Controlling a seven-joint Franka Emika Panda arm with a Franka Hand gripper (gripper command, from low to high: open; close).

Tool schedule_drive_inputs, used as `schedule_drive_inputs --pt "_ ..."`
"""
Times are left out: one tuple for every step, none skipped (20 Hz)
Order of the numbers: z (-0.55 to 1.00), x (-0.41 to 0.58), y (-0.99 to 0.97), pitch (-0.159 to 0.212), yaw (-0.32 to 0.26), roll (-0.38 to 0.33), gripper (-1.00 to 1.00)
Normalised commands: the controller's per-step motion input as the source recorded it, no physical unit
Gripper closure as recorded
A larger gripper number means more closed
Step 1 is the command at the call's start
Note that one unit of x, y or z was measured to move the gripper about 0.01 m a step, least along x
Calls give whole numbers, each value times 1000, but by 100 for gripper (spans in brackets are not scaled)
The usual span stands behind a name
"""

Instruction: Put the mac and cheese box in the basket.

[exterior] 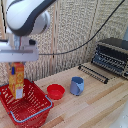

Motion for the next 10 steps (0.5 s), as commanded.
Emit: schedule_drive_inputs --pt "-614 -334 -26 0 145 -101 100" --pt "-460 -160 -154 0 147 -125 100" --pt "-389 -71 -223 0 166 -117 100" --pt "-300 -6 -229 9 164 -111 100" --pt "-20 0 -209 -1 163 -101 100" --pt "0 0 -177 0 152 -64 -100" --pt "134 0 -163 0 105 -57 -100" --pt "314 20 -117 16 61 -56 -100" --pt "349 0 -151 35 59 -26 -100" --pt "380 34 -123 71 92 -23 -100"
